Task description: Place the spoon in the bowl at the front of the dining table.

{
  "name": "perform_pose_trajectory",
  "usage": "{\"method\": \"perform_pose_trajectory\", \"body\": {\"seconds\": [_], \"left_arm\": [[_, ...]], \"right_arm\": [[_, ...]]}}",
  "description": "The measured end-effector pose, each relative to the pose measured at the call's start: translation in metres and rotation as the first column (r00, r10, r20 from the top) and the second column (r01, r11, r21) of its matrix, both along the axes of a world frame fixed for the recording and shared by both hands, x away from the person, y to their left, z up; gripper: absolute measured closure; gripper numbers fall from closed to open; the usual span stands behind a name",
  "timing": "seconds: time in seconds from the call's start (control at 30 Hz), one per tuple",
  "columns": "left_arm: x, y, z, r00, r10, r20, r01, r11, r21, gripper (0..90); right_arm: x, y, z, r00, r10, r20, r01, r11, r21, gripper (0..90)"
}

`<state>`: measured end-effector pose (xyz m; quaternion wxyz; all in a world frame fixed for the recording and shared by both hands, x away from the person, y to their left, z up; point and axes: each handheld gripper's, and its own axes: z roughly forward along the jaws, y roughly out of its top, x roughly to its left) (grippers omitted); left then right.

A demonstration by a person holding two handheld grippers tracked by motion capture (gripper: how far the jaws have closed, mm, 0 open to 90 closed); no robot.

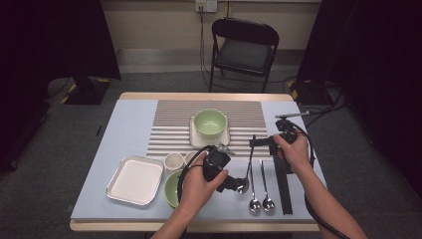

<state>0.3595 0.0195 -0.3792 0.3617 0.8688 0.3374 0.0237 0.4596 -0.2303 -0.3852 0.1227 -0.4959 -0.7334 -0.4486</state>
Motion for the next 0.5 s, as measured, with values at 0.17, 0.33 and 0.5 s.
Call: {"method": "perform_pose_trajectory", "body": {"seconds": [0.17, 0.33, 0.5], "left_arm": [[0.001, 0.006, 0.002, 1.0, -0.001, 0.003, 0.001, 1.0, -0.009, 17.4], [0.003, 0.014, 0.006, 1.0, 0.008, 0.003, -0.008, 1.0, -0.005, 17.4], [0.003, 0.025, 0.009, 0.9997, 0.021, 0.007, -0.021, 0.9997, -0.01, 17.4]], "right_arm": [[0.001, 0.001, 0.002, 1.0, 0.004, 0.001, -0.004, 1.0, 0.003, 90.0], [0.003, 0.001, 0.004, 1.0, 0.0, 0.001, 0.0, 1.0, -0.002, 90.0], [0.004, 0.0, 0.005, 1.0, -0.002, 0.001, 0.002, 1.0, -0.004, 90.0]]}}
